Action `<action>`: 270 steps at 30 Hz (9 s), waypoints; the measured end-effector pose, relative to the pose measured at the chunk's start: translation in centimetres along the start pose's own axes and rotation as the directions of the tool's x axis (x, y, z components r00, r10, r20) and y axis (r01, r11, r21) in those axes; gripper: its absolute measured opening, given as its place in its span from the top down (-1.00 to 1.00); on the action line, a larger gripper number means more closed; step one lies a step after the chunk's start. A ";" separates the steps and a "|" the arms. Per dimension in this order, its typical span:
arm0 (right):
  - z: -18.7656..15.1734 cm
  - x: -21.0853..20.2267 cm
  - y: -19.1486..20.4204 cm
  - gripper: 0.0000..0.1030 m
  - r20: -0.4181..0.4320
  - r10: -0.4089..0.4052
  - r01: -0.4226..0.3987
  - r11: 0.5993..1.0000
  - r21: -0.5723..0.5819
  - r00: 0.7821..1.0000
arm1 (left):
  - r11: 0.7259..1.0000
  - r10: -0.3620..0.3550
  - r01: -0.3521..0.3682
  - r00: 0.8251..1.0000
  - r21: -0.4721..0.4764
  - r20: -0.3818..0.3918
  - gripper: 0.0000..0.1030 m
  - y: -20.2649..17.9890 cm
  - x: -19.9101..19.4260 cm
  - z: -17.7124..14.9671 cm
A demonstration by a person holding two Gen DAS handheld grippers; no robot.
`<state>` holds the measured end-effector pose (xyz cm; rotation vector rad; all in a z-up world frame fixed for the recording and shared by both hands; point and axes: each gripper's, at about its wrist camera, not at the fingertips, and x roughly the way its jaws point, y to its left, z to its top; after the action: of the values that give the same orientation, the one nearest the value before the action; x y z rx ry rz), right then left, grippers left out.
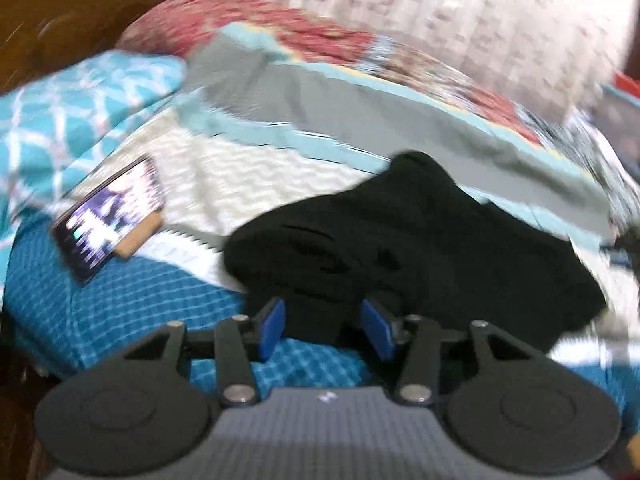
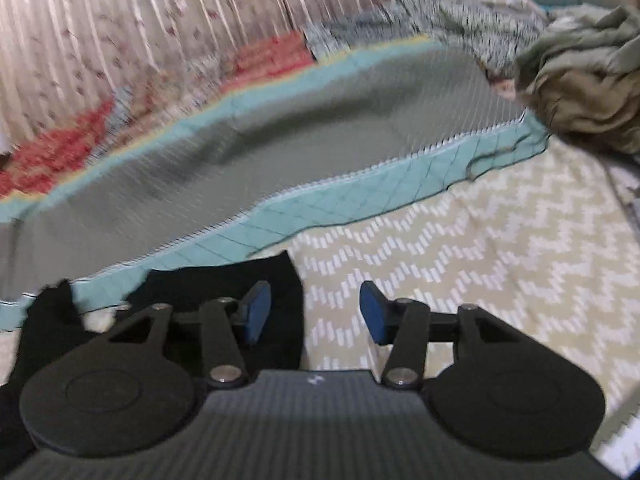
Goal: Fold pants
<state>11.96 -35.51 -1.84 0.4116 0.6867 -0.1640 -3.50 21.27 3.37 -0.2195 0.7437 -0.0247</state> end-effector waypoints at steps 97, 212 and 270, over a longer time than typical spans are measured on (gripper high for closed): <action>-5.5 6.4 22.9 0.09 -0.255 -0.002 -0.180 0.704 -0.687 0.967 | 0.904 -0.203 0.223 0.975 0.363 -0.094 -0.35 -11.1 1.5 -3.3; 1.5 -10.8 -15.2 0.12 0.109 -0.368 0.289 0.855 0.431 0.924 | 0.987 -0.040 -0.009 0.954 0.162 0.296 0.86 -4.6 -4.8 3.6; 4.9 -11.8 -13.8 0.83 0.058 -0.410 0.323 0.791 0.519 0.910 | 0.710 -0.106 0.185 0.982 0.680 -0.156 0.29 -6.0 6.6 0.7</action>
<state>1.93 -49.95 4.88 0.7516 0.5444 -0.7572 2.23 14.91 0.70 0.4556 0.7738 -0.4694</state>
